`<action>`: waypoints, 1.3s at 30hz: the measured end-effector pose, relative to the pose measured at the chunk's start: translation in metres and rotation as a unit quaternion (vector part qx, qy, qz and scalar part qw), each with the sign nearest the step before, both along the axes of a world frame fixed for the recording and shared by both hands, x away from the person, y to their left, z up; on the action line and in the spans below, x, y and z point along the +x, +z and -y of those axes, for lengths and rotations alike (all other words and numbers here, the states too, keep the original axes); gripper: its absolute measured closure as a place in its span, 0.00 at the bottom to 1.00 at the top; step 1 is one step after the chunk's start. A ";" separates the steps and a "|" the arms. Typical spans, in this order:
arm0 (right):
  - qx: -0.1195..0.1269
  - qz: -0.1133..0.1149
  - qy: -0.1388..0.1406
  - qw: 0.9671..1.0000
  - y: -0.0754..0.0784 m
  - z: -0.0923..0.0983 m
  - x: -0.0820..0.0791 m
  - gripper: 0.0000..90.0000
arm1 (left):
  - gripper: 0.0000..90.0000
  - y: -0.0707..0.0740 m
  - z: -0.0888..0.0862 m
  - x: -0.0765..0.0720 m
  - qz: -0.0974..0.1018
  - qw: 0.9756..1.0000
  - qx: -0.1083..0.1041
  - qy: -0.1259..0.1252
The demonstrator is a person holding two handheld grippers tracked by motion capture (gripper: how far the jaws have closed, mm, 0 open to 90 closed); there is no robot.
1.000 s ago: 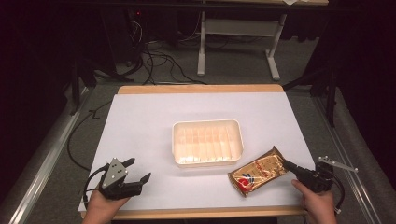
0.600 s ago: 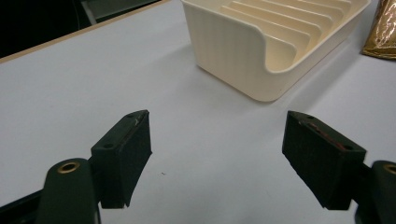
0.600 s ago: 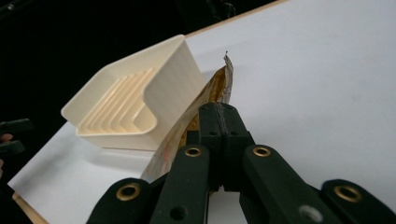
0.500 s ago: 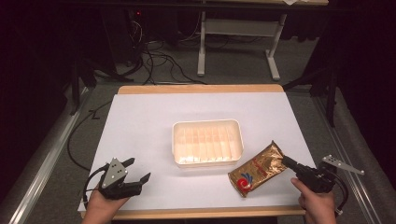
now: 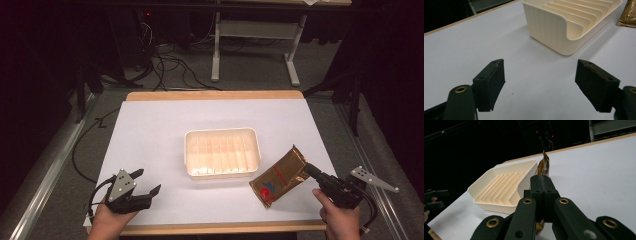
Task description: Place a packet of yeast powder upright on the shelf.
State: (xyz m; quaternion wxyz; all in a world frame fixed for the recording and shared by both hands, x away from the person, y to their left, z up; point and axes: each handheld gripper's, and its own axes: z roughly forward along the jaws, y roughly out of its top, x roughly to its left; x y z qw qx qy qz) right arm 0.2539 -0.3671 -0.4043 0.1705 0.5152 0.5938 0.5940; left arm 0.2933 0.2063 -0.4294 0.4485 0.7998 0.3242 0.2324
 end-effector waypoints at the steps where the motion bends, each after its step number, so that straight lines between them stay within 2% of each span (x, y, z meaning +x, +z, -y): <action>1: 0.001 0.001 0.000 1.000 0.001 0.000 0.000 1.00 | 0.27 0.000 0.000 0.000 0.000 1.000 0.000 0.000; 19: 0.006 0.029 -0.018 0.999 0.011 0.005 -0.007 1.00 | 0.27 0.000 0.000 0.000 0.001 1.000 0.001 0.000; 27: -0.001 0.048 -0.024 0.999 0.017 0.005 -0.009 1.00 | 0.27 -0.001 0.000 0.000 0.001 1.000 0.002 0.000; 34: -0.024 0.068 -0.025 0.997 0.026 -0.002 -0.008 1.00 | 0.27 -0.001 0.000 0.000 0.002 1.000 0.001 0.002; 39: -0.024 0.074 -0.027 0.997 0.030 -0.005 -0.007 1.00 | 0.27 -0.001 -0.001 0.000 0.003 1.000 0.000 0.003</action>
